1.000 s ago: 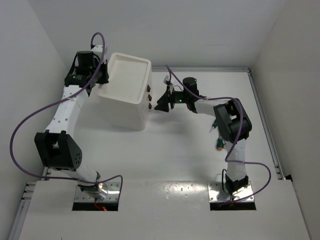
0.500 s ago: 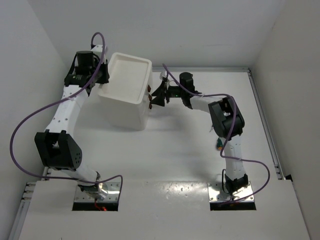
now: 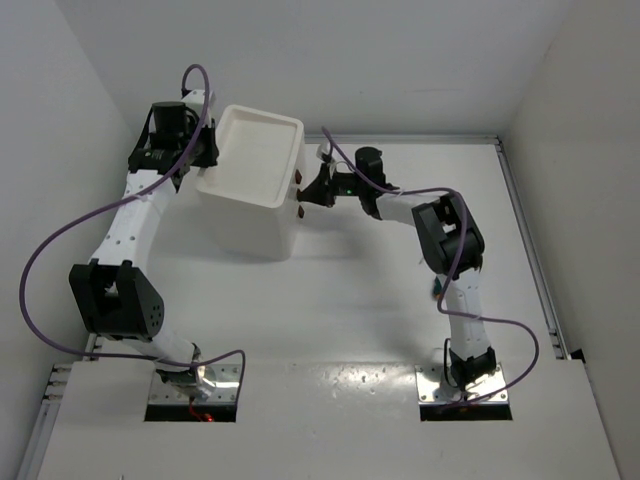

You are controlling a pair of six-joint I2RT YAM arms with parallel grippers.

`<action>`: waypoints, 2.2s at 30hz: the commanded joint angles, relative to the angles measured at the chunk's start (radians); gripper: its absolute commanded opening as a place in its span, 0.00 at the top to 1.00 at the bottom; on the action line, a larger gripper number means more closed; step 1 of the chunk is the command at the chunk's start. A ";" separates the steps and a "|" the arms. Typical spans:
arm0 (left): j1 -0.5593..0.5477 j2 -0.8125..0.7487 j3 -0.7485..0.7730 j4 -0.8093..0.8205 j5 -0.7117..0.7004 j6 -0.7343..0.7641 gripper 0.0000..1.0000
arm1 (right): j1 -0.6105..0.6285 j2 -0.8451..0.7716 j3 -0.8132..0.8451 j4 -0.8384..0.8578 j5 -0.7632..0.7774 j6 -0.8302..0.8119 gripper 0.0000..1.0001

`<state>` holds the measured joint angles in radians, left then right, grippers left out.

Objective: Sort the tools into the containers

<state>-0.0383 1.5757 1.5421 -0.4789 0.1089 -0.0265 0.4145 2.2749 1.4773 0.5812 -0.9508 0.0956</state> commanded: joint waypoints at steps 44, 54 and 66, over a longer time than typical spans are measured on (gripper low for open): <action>0.025 0.030 -0.046 -0.040 -0.037 -0.128 1.00 | -0.283 -0.448 -0.459 -0.250 0.058 -0.172 0.82; 0.025 0.030 -0.028 -0.040 -0.032 -0.119 0.36 | -0.359 -0.626 -0.436 -0.596 0.151 -0.293 0.43; -0.006 -0.055 -0.037 0.002 -0.023 -0.081 0.23 | -0.471 -0.816 -0.361 -1.324 0.490 -0.529 0.50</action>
<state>-0.0235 1.5814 1.5139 -0.4736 0.0868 -0.1314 -0.0353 1.5242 1.1221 -0.5159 -0.5537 -0.3210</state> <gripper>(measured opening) 0.771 0.504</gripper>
